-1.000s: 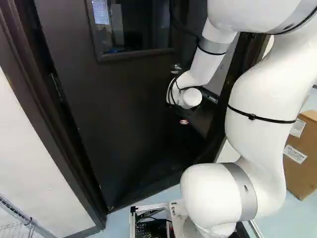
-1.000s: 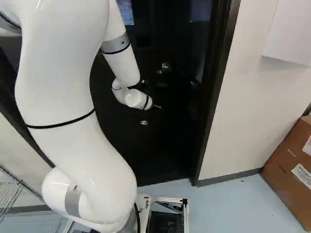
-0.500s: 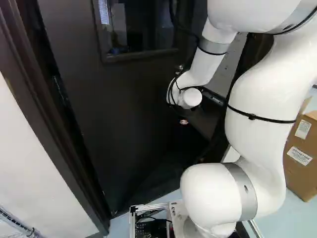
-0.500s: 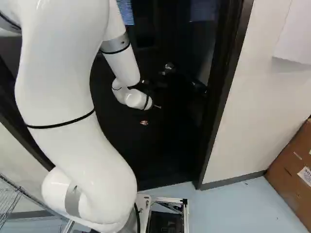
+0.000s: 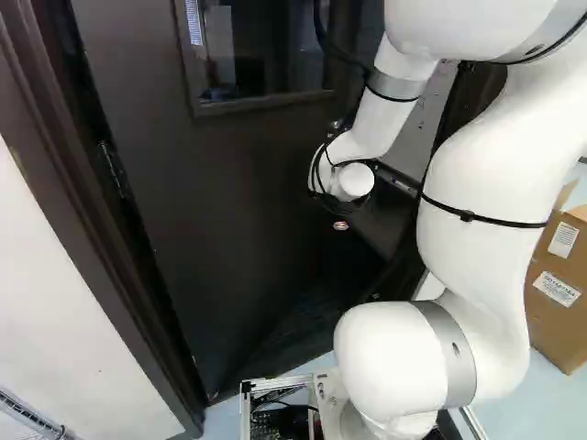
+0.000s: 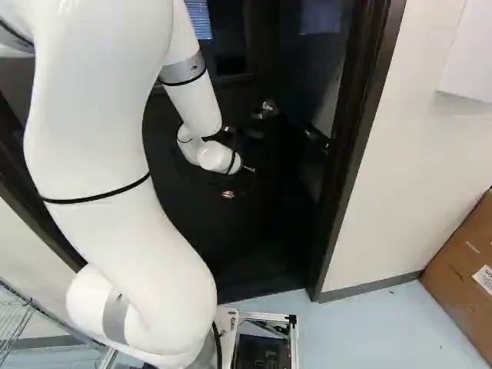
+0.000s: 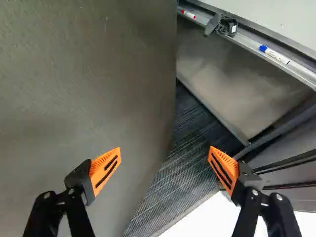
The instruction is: Open the door and move inside
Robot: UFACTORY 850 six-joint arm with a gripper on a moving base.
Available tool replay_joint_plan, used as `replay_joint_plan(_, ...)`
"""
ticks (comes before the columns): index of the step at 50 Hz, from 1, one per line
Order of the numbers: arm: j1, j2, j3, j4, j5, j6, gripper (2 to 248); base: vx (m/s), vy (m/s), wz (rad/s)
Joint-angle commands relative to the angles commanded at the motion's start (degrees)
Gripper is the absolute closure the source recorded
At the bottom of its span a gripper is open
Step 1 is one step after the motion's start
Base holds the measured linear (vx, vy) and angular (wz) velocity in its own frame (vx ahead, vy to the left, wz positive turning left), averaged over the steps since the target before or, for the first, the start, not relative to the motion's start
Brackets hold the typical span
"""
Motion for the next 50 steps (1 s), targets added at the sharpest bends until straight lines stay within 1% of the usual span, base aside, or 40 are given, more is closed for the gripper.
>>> replay_joint_plan(9,0.4,-0.3,-0.4,0.0,0.0,0.0,3,0.0,0.0,0.0)
replay_joint_plan(22,1.5,-0.9,-1.0,-0.1,0.0,0.0,3,0.0,0.0,0.0)
replay_joint_plan(50,4.1,-2.2,-2.5,-2.1,0.0,0.0,3,0.0,0.0,0.0)
